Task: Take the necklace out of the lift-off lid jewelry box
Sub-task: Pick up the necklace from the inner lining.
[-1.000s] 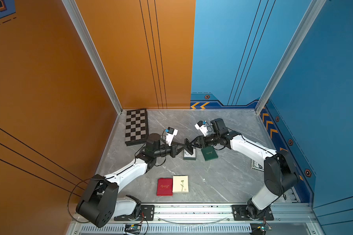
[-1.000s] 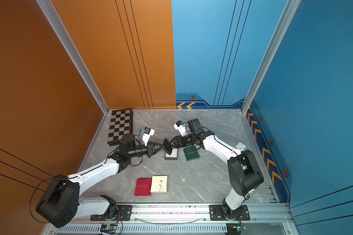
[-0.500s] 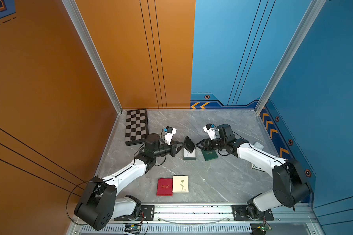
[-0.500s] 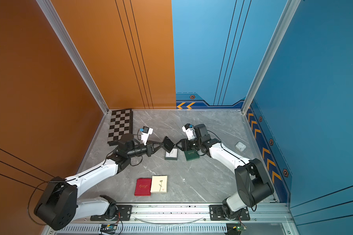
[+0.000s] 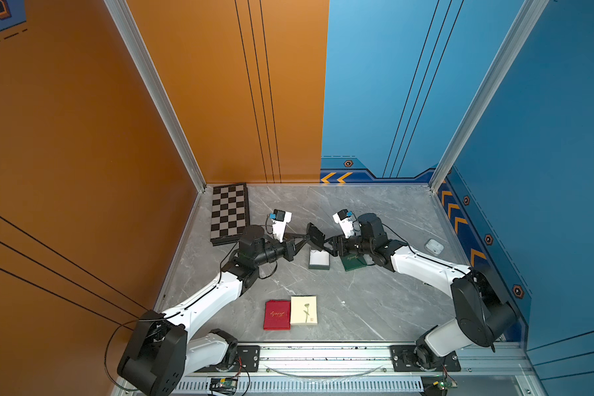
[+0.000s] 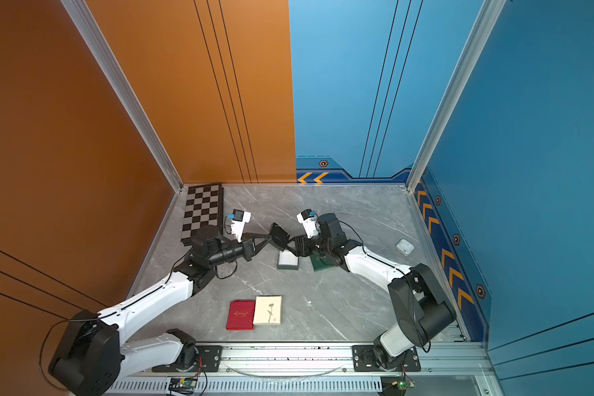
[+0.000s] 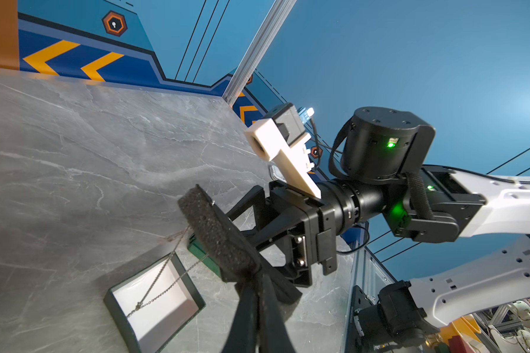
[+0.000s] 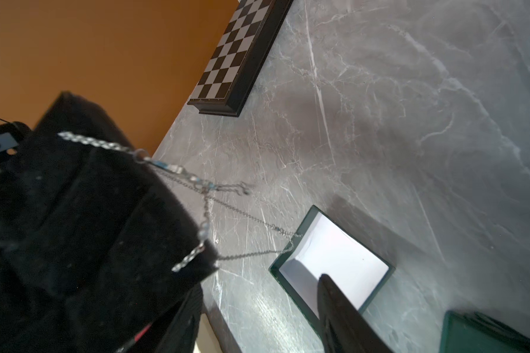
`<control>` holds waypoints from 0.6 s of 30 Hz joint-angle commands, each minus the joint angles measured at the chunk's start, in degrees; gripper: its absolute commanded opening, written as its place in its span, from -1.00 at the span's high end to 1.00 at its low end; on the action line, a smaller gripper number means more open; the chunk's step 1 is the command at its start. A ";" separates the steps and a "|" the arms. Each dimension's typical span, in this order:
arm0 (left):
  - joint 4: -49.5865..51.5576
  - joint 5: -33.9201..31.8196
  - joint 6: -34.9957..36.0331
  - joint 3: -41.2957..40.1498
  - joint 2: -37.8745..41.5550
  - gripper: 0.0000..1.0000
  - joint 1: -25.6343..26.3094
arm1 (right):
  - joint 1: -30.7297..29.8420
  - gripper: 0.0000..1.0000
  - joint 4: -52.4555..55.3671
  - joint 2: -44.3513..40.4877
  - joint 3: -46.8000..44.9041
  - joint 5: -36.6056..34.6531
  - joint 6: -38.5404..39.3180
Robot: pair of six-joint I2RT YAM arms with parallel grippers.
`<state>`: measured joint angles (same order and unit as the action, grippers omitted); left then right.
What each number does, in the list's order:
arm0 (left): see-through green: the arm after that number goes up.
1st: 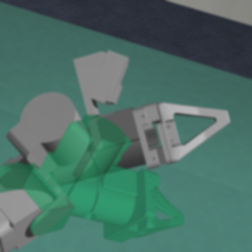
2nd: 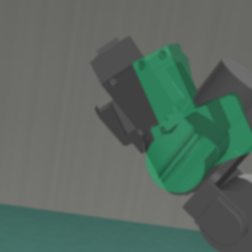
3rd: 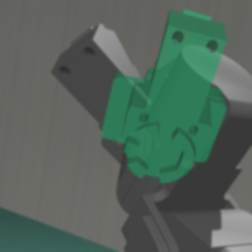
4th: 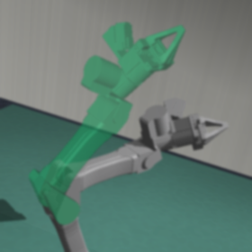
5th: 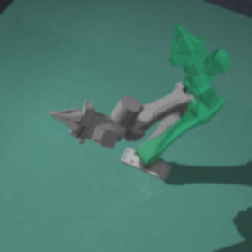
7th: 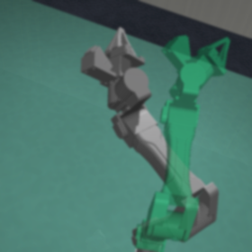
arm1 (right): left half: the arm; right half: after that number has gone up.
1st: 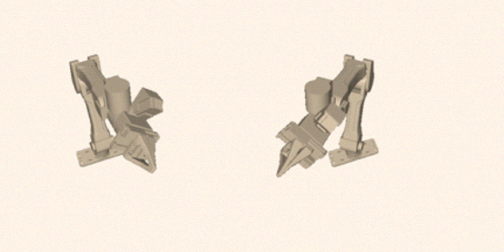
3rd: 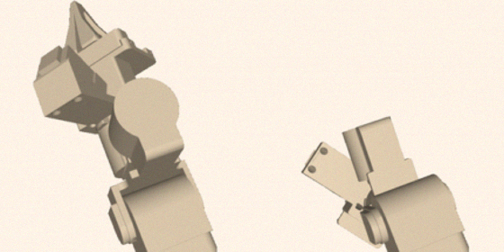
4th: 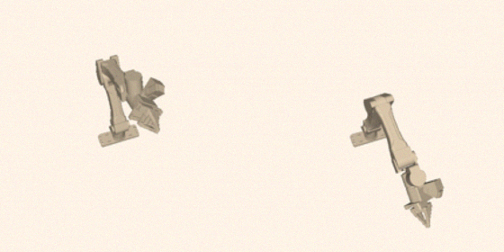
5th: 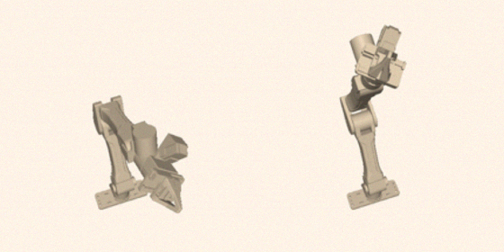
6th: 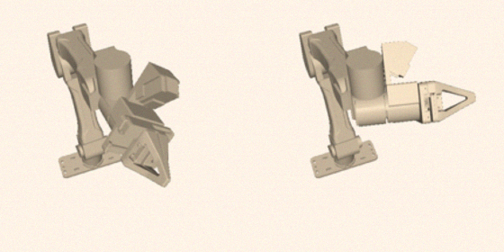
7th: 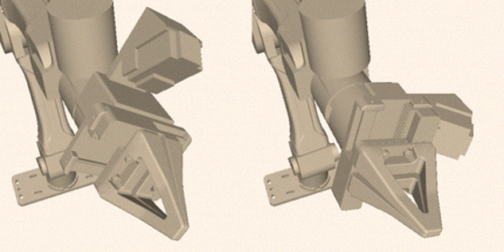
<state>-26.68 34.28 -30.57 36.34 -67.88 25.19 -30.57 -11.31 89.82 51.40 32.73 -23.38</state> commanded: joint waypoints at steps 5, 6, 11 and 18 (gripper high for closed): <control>-3.27 -1.14 -2.07 0.94 2.27 1.00 0.56 | -1.13 -0.21 -16.45 3.97 -1.53 0.43 -7.23; -3.59 -1.15 -2.22 0.84 2.38 1.00 0.57 | -1.20 -0.18 -17.24 4.27 -1.39 0.57 -7.65; -4.69 -1.22 -2.94 0.23 2.49 1.00 0.63 | -1.25 0.18 -21.52 5.42 -1.39 0.37 -10.13; -4.96 -1.27 -2.98 -0.48 3.06 1.00 0.65 | -0.20 0.69 -25.83 6.32 -1.48 1.29 -12.47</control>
<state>-30.17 33.82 -33.10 36.34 -66.19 25.26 -31.40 -32.56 95.29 50.24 32.95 -33.95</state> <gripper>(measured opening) 0.045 0.165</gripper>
